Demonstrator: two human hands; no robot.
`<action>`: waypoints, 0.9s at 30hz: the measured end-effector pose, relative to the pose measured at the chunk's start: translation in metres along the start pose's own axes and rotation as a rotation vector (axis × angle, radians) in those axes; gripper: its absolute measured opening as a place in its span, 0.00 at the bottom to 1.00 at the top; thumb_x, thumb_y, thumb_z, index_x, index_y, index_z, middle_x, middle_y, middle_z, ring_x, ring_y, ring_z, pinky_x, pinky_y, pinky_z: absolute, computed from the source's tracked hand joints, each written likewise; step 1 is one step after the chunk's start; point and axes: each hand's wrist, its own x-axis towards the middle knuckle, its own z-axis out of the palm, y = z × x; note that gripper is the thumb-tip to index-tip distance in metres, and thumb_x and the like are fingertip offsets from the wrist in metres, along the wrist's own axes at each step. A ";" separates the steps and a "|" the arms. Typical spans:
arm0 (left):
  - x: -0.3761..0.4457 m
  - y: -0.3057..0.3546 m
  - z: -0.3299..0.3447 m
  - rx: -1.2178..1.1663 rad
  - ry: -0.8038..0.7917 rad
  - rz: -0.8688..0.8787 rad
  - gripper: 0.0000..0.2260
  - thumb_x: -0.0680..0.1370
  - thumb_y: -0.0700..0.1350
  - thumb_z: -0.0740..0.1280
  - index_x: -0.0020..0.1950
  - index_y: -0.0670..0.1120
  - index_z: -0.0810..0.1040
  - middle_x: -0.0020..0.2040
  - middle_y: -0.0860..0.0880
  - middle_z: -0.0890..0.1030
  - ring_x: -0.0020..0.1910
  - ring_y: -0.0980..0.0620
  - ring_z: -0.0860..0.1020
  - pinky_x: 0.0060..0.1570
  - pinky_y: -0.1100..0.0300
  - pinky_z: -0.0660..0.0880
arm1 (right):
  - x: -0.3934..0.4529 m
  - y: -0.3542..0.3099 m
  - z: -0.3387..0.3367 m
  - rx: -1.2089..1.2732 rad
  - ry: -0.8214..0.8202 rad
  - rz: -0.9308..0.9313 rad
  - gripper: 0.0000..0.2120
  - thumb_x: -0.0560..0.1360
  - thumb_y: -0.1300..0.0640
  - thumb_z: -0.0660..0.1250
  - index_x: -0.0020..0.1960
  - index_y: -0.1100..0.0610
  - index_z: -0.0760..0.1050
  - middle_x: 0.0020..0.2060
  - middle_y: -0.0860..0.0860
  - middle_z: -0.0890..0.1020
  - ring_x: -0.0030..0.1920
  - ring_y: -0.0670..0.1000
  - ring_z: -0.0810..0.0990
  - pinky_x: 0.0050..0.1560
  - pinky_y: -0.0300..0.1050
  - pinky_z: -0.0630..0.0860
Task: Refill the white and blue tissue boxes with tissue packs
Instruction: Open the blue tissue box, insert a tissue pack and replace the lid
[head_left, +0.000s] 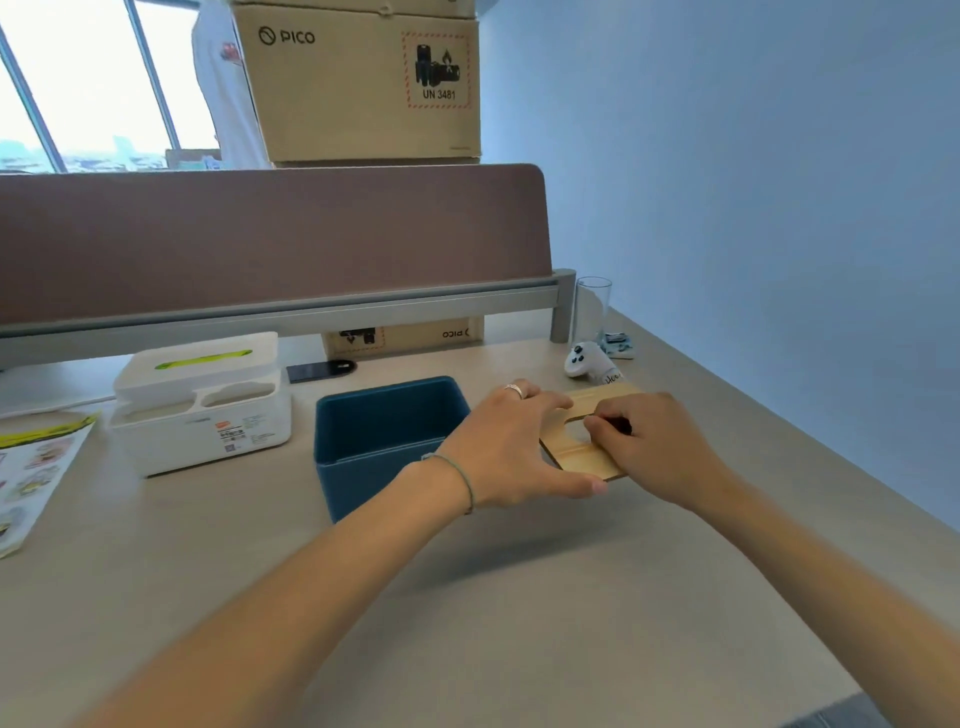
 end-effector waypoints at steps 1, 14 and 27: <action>0.003 0.002 0.006 -0.002 -0.003 0.000 0.43 0.65 0.71 0.73 0.76 0.54 0.69 0.72 0.51 0.70 0.70 0.51 0.68 0.68 0.57 0.66 | -0.002 0.008 0.002 0.001 -0.009 0.018 0.17 0.78 0.51 0.64 0.30 0.49 0.72 0.25 0.48 0.73 0.30 0.50 0.72 0.35 0.53 0.70; 0.011 -0.010 0.066 -0.029 -0.102 -0.076 0.41 0.65 0.74 0.70 0.72 0.53 0.73 0.69 0.51 0.71 0.67 0.50 0.70 0.67 0.55 0.70 | -0.015 0.056 0.031 0.015 -0.175 0.081 0.16 0.77 0.54 0.66 0.63 0.45 0.78 0.45 0.47 0.83 0.48 0.49 0.78 0.50 0.45 0.73; 0.013 -0.018 0.084 -0.011 -0.125 -0.091 0.41 0.65 0.73 0.69 0.74 0.56 0.69 0.73 0.51 0.67 0.71 0.50 0.66 0.70 0.55 0.68 | -0.015 0.065 0.045 -0.055 -0.145 0.000 0.15 0.76 0.56 0.65 0.61 0.48 0.81 0.43 0.47 0.75 0.49 0.46 0.72 0.50 0.44 0.70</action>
